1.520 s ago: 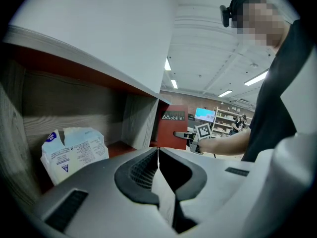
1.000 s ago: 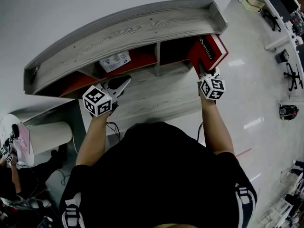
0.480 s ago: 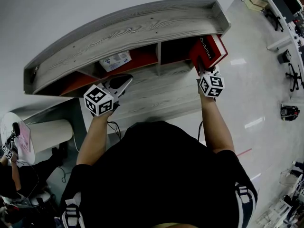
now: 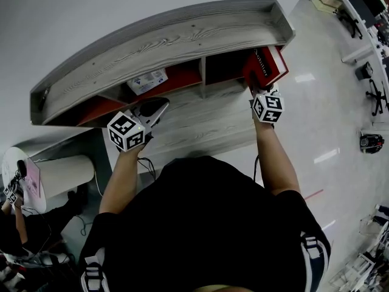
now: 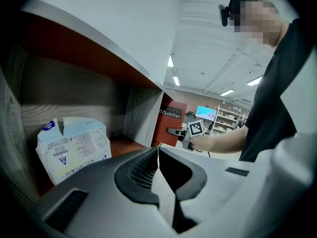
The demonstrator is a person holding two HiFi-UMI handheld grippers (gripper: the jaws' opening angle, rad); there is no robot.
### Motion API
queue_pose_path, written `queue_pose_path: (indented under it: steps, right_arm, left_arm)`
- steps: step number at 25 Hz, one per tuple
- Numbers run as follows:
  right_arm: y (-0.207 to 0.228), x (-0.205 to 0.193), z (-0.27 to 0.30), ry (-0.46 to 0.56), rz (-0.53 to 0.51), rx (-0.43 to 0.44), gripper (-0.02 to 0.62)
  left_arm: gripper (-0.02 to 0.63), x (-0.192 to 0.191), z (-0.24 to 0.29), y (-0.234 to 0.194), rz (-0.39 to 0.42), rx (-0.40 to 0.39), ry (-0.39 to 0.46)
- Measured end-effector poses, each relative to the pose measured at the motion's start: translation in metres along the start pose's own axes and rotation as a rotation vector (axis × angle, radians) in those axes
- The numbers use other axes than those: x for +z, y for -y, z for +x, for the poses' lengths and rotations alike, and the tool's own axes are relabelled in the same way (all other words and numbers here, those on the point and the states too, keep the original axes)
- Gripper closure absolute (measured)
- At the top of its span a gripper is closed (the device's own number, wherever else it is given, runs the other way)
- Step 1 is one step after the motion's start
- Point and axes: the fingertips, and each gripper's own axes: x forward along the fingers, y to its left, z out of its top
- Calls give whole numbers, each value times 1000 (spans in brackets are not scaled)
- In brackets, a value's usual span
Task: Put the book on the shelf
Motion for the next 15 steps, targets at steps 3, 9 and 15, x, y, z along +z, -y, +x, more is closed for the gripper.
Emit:
queue_pose_path:
  steps: [3, 9, 15]
  right_arm:
    - [-1, -1, 5, -12, -12, -12, 431]
    - [-1, 0, 11, -18, -24, -21, 430]
    - [-2, 1, 17, -18, -39, -25, 431]
  left_arm:
    - [583, -2, 0, -1, 1, 1, -4]
    - [583, -5, -1, -3, -6, 1, -7]
    - [583, -7, 1, -5, -8, -7, -13]
